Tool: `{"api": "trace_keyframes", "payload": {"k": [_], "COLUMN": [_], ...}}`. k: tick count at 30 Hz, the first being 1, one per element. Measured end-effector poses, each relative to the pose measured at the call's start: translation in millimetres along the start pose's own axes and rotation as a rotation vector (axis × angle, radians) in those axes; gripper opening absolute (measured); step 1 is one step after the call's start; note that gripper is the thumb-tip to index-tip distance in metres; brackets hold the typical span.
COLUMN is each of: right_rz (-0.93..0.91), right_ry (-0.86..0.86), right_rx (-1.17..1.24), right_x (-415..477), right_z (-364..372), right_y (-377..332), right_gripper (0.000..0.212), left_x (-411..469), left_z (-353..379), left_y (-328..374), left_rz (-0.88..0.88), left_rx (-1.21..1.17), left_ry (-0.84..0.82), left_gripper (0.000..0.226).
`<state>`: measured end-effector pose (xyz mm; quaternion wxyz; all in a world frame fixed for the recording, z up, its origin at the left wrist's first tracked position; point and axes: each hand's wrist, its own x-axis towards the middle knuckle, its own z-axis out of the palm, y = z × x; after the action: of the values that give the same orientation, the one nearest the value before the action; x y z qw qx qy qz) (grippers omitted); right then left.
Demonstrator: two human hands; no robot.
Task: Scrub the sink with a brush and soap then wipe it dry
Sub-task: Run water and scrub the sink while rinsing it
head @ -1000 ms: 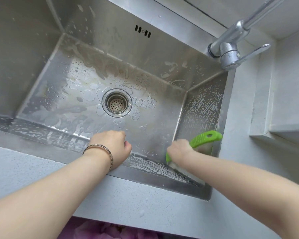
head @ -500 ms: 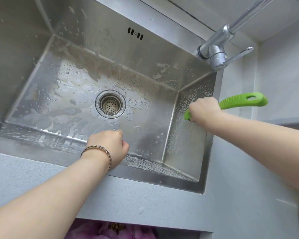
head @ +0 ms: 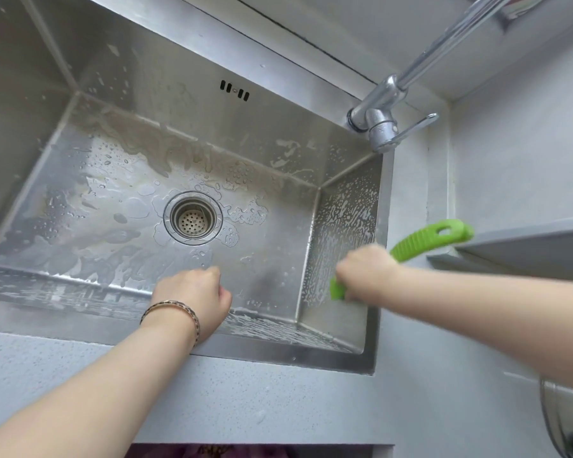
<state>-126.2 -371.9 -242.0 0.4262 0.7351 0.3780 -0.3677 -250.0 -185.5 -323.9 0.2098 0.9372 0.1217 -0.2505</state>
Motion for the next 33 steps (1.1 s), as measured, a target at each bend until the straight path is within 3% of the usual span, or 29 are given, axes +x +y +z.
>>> {"api": "trace_keyframes", "payload": {"k": [2, 4, 7, 11, 15, 19, 24, 29, 33], "right_rz": [0.137, 0.058, -0.224, -0.098, -0.3, -0.264, -0.409, -0.443, -0.396], "right_ry": [0.111, 0.133, -0.096, -0.154, -0.312, -0.21, -0.394, -0.431, -0.32], "right_rx": [-0.021, -0.023, -0.026, 0.017, -0.091, 0.006, 0.121, 0.144, 0.131], "right_x": [8, 2, -20, 14, 41, 59, 45, 72, 105], "right_z": [-14, -6, 9, -14, -3, 8, 7, 15, 34], "right_y": [25, 12, -37, 1, -18, -20, -4, -13, -39], "right_gripper": [0.02, 0.021, 0.023, 0.041, 0.039, 0.041, 0.035, 0.038, 0.043], "left_x": [1, 0, 0, 0, 0, 0, 0, 0, 0], "left_z": [0, -1, -1, 0, 0, 0, 1, 4, 5], "left_y": [0, 0, 1, 1, 1, 2, 1, 0, 0], "left_rz": [-0.007, -0.007, 0.01, 0.014, 0.013, 0.001, -0.002, -0.013, -0.002], "left_rx": [0.0, 0.006, 0.001, -0.005, -0.007, -0.012, -0.024, -0.002, 0.02], "left_ry": [-0.003, -0.004, -0.003, -0.008, 0.008, -0.004, -0.001, 0.035, 0.049], "left_gripper": [0.021, 0.021, 0.02, 0.019, 0.019, 0.019, 0.018, 0.018, 0.019]}}
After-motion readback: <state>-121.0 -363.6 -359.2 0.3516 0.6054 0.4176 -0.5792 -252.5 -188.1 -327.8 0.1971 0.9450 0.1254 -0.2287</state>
